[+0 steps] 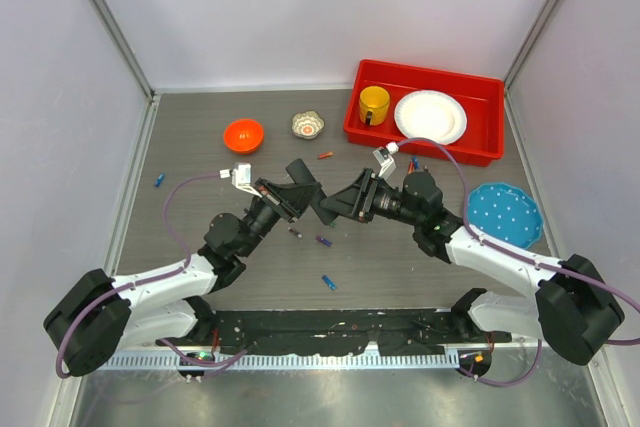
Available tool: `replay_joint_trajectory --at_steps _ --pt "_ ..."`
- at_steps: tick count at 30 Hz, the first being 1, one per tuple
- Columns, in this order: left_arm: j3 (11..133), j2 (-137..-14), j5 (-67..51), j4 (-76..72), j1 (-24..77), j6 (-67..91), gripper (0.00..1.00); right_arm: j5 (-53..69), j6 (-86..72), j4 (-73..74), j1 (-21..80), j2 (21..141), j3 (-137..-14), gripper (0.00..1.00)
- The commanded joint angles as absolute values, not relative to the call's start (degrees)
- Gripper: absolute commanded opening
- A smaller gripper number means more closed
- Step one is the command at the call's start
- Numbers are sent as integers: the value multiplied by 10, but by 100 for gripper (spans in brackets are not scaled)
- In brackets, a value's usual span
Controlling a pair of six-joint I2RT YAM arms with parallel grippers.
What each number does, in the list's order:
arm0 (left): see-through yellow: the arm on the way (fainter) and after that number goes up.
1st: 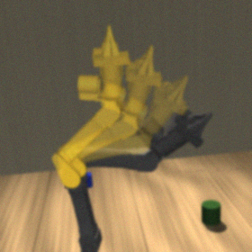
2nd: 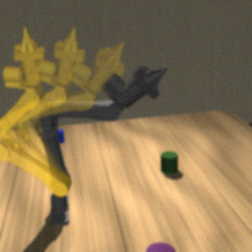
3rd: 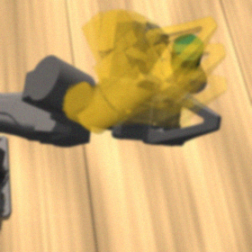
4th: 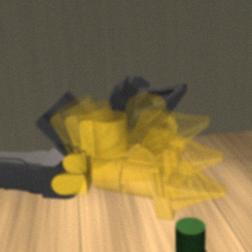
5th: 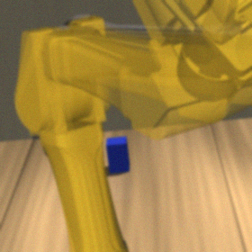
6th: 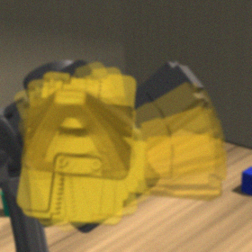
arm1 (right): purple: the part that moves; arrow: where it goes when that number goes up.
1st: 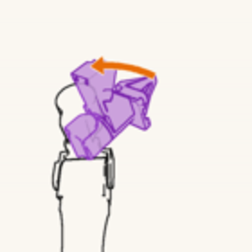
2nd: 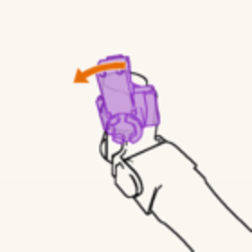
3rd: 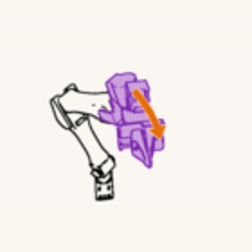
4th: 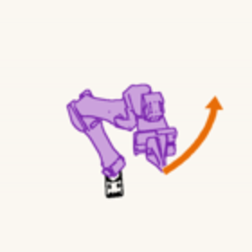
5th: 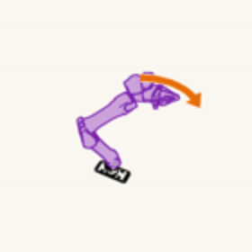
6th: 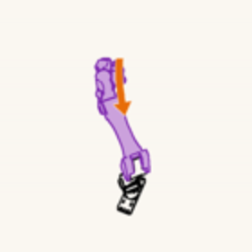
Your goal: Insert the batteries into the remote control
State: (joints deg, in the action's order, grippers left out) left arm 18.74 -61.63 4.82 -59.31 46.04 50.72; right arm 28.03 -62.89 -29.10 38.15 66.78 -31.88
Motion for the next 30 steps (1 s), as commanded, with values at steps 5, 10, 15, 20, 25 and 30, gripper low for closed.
replay_joint_trajectory --at_steps 5,10,15,20,25,30 --pt "204 -612 55 -648 460 501 0 285 -613 -282 385 664 -319 49" --pt "207 -611 56 -648 460 500 0 284 -606 -272 385 662 -316 46" --pt "208 -613 55 -648 460 501 0 280 -604 -267 385 657 -313 45" --pt "206 -616 54 -649 460 508 0 276 -610 -265 385 653 -316 54" --pt "199 -620 54 -655 460 520 0 271 -617 -257 385 650 -337 67" --pt "192 -622 55 -657 459 524 0 267 -617 -244 385 642 -350 74"
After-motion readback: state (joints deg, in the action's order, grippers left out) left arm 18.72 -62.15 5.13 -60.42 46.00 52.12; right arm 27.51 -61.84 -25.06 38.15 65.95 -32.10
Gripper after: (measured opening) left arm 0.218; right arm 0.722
